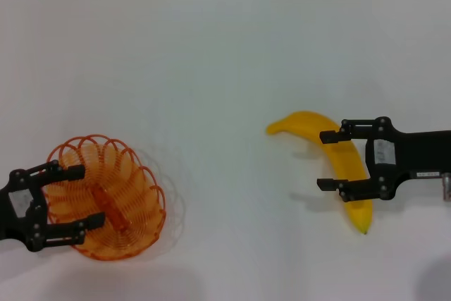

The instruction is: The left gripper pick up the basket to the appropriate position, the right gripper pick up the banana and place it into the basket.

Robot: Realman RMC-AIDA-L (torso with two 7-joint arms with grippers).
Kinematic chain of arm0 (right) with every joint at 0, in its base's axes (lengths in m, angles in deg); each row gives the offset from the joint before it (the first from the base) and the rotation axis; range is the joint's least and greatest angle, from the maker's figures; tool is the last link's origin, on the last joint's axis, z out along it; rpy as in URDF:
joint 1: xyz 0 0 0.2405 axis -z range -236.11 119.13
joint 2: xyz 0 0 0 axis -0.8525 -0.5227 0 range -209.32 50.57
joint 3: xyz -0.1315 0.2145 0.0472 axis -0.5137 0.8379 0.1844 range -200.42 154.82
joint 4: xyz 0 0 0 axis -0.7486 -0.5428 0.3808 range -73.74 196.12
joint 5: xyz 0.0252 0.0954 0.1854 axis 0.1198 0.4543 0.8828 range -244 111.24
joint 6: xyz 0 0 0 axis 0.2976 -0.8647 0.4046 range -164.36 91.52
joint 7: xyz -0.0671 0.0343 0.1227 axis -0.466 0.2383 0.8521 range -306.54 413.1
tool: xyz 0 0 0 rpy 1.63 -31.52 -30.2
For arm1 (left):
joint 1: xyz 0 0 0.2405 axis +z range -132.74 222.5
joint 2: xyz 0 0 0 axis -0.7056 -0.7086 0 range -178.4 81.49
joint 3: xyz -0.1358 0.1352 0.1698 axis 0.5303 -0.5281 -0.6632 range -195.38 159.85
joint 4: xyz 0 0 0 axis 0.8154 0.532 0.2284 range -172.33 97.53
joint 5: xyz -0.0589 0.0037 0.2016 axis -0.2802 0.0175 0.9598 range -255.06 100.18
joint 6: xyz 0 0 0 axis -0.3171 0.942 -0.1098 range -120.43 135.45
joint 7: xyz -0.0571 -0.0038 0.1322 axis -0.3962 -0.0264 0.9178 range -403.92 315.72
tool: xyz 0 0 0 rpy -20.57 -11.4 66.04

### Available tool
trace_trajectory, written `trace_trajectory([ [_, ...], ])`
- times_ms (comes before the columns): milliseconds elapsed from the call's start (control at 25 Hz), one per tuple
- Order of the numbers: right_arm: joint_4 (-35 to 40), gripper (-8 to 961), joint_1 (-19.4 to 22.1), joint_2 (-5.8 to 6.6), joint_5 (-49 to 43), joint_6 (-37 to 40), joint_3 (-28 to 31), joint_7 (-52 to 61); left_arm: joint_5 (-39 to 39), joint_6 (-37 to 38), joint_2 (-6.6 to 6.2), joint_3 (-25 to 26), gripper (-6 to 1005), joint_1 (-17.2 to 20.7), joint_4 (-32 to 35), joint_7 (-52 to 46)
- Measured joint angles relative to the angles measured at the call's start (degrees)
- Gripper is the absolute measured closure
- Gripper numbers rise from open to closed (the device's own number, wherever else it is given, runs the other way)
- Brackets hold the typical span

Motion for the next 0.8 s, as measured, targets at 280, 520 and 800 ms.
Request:
trace_trajectory([
  [280,-0.68,184,-0.21,-0.08,-0.01,-0.18,-0.38,-0.03,0.06,0.00,0.00,0.27,103,-0.48,-0.69,0.00],
  [520,-0.71,185,-0.25,-0.08,0.25,-0.21,-0.38,-0.03,0.09,0.00,0.00,0.41,104,-0.50,-0.69,0.00],
  [800,-0.70,186,-0.10,-0.08,0.26,-0.21,-0.38,-0.03,-5.26,2.15,-0.29,1.83,104,-0.65,1.03,-1.72],
])
